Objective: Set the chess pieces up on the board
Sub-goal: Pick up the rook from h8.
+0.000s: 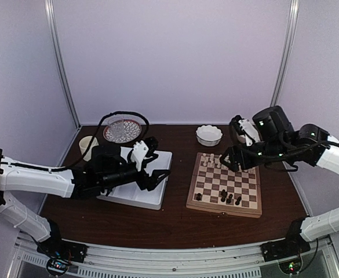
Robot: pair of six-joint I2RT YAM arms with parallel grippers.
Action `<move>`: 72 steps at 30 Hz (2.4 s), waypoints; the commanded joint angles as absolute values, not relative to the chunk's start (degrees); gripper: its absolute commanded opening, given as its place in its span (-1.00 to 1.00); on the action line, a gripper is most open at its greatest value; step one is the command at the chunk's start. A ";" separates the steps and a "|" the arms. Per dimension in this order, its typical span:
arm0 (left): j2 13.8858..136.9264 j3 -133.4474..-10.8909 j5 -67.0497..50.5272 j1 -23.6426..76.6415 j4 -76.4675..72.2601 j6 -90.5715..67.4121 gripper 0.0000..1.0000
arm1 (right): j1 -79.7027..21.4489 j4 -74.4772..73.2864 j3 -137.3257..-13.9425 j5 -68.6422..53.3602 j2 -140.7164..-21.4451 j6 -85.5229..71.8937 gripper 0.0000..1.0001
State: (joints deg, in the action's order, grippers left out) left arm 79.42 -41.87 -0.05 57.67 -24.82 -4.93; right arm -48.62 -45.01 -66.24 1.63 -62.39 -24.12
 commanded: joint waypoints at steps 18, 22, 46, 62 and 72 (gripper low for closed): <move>67.70 -33.22 16.49 47.11 -13.23 -17.27 0.40 | -57.78 -55.26 -81.25 -1.62 -99.71 -23.12 0.08; 67.67 -33.05 15.65 47.07 -13.44 -17.23 0.39 | -57.79 -55.97 -83.01 -0.34 -102.73 -22.85 0.08; 70.04 -33.90 12.88 47.06 -14.06 -17.14 0.39 | -56.63 -57.08 -85.85 5.32 -110.33 -22.28 -0.21; 70.61 -34.10 12.39 47.11 -14.15 -17.05 0.39 | -56.16 -56.50 -85.20 4.41 -111.56 -21.89 -0.47; 70.72 -34.27 12.22 47.11 -13.89 -16.96 0.38 | -56.16 -56.10 -85.21 3.25 -111.72 -21.51 -0.67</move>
State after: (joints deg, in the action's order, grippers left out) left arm 70.50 -33.63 12.82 47.03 -11.94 -16.67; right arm -56.42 -56.73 -84.62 3.40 -111.59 -22.06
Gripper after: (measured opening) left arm 0.692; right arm 0.192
